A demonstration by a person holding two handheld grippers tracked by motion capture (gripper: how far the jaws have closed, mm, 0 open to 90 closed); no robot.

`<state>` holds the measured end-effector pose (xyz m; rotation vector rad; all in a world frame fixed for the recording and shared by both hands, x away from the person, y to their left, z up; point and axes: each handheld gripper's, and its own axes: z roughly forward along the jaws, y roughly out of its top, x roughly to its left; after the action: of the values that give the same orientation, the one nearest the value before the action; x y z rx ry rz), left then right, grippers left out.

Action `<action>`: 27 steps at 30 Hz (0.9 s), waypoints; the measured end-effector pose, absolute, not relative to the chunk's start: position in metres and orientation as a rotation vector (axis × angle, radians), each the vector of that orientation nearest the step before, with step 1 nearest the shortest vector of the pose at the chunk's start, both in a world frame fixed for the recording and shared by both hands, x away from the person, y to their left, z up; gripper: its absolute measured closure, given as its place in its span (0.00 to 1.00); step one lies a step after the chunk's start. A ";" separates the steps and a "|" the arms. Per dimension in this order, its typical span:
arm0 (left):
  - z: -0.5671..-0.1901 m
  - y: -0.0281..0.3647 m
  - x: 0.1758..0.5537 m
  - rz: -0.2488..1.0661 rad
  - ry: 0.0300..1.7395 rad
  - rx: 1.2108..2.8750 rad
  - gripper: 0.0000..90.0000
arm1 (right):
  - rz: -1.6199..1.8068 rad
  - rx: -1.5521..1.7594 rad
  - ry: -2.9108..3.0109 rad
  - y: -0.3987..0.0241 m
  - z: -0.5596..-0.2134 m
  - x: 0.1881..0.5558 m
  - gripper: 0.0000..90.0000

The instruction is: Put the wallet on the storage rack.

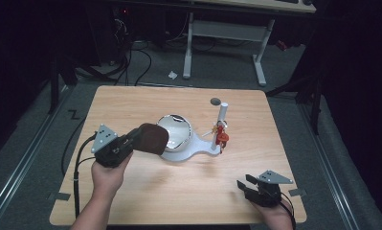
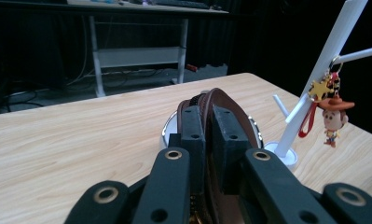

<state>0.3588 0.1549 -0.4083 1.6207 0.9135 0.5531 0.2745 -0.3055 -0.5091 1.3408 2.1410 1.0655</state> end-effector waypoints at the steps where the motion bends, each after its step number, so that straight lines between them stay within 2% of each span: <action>1: -0.408 0.153 0.361 0.552 0.915 1.622 0.93 | 1.065 1.341 2.141 -0.306 -0.509 0.274 0.59; 17: -0.416 0.119 0.410 0.568 0.983 1.668 0.93 | 1.069 1.320 2.154 -0.304 -0.509 0.274 0.59; 27: -0.425 0.113 0.418 0.559 1.016 1.679 0.93 | 1.071 1.329 2.156 -0.305 -0.509 0.273 0.59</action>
<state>0.4185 0.1132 -0.4247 1.6788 1.0162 0.5588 0.2727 -0.3045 -0.5086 1.3295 2.1559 1.0713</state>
